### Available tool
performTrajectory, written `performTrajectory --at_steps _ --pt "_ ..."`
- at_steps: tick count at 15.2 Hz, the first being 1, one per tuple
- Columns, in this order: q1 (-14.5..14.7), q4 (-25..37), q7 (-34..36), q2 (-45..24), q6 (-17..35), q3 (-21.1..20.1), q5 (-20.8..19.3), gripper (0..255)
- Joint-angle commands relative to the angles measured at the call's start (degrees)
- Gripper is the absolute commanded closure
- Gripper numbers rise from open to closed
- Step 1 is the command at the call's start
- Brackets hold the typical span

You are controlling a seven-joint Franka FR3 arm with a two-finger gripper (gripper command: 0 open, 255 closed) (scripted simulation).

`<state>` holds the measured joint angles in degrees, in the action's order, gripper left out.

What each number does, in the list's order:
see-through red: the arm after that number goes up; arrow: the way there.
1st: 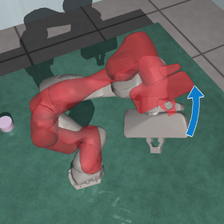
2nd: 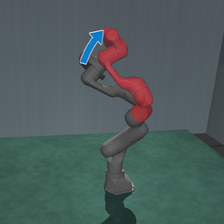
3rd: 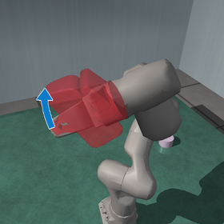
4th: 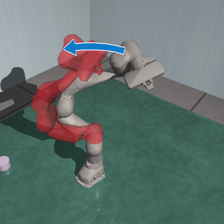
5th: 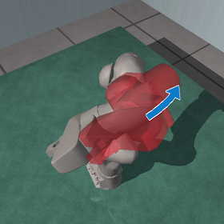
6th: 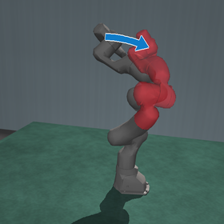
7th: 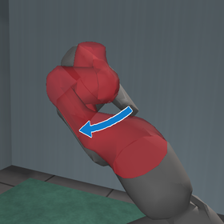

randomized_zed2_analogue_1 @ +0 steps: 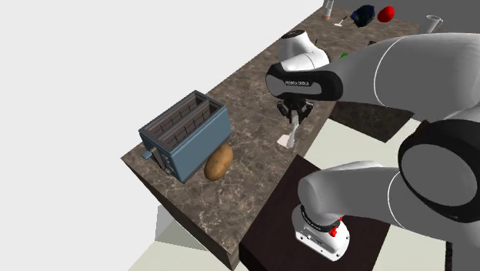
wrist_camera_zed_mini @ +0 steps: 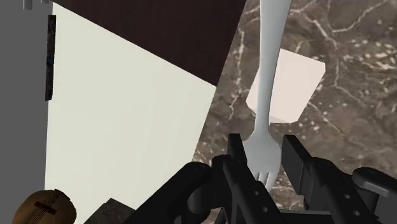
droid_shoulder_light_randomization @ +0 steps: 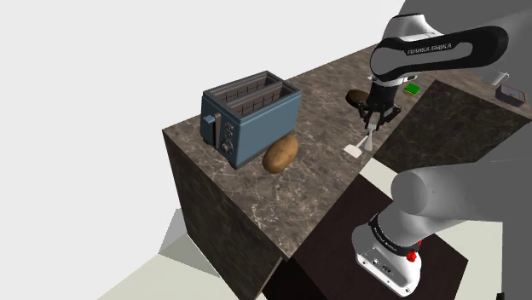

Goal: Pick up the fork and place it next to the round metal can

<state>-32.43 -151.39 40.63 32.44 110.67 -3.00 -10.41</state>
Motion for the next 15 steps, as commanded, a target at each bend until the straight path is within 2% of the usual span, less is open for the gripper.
performTrajectory --at_steps 1,8,15 --pt "-1.7 2.4 -2.3 -3.1 1.2 1.9 -1.8 255" --pt "-5.7 12.3 -9.1 -14.8 4.6 7.4 -5.3 255" --pt "-8.5 25.0 -16.2 -27.2 6.0 11.7 -5.5 255"
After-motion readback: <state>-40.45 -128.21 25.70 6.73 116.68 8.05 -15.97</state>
